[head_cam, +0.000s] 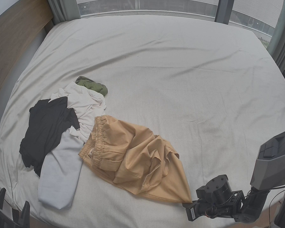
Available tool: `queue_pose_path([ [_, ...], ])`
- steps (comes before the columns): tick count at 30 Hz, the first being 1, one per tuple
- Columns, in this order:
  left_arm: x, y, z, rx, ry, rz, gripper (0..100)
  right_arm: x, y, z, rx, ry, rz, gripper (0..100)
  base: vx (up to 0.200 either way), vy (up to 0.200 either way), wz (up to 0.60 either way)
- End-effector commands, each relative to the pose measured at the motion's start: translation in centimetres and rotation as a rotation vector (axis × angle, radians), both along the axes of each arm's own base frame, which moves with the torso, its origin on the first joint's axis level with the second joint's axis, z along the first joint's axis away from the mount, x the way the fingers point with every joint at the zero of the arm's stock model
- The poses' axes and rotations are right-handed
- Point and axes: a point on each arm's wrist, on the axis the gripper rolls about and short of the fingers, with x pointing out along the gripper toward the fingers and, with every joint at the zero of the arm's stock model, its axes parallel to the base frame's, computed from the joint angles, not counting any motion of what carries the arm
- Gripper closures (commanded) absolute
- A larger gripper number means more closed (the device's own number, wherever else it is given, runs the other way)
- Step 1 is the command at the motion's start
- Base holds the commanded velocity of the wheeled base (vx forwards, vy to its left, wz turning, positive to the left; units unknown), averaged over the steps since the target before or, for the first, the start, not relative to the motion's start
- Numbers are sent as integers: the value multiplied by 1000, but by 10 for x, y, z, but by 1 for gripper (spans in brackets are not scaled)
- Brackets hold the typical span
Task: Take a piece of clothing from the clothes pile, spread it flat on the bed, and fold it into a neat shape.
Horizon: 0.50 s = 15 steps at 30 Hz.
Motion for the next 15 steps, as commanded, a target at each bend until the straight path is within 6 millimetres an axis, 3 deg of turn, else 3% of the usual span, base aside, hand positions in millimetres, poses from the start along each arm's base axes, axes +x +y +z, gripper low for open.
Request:
queue_pose_path([
  [1,0,0,-5,1,1,0,0,-6,-10,-2,-23,22,-15,100,0,0,0],
  [15,0,0,-5,1,1,0,0,-13,-34,-3,-64,20,-99,100,0,0,0],
])
